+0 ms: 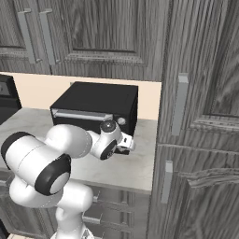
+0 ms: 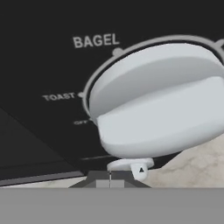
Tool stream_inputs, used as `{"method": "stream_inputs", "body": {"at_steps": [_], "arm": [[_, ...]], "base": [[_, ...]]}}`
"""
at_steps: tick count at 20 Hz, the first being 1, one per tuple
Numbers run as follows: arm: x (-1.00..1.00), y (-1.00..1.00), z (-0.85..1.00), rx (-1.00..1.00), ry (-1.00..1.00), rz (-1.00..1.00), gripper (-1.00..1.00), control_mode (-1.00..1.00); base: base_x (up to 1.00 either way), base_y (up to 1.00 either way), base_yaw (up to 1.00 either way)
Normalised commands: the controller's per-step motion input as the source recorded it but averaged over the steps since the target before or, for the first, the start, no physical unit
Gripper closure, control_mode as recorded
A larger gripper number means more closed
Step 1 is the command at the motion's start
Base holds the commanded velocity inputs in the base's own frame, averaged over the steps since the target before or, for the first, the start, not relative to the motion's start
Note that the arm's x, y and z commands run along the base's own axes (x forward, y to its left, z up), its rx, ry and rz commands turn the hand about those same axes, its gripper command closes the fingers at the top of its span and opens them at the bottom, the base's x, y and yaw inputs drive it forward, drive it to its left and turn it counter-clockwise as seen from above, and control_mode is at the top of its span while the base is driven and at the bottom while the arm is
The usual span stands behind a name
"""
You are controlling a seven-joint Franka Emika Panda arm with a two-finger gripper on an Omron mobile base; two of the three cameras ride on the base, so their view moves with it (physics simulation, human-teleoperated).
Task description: Pick up the bagel from the plate, place it on the toaster oven rack, close the door, and set the timer.
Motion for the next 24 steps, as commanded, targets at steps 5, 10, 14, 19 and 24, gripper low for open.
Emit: {"method": "stream_inputs", "body": {"at_steps": [5, 10, 14, 19, 24], "arm": [[0.08, -0.23, -0.11, 0.00, 0.00, 0.00, 1.00, -1.00], [0.09, -0.70, -0.06, 0.00, 0.00, 0.00, 1.00, -1.00], [0.10, -0.96, -0.04, 0.02, 0.00, 0.00, 1.00, -1.00], [0.03, -1.00, -0.09, 0.02, 0.00, 0.00, 1.00, -1.00], [0.00, -0.98, -0.22, 0.01, 0.00, 0.00, 1.00, -1.00]], "base": [[0.00, 0.00, 0.00], [0.00, 0.00, 0.00], [0.00, 0.00, 0.00], [0.00, 0.00, 0.00], [0.00, 0.00, 0.00]]}}
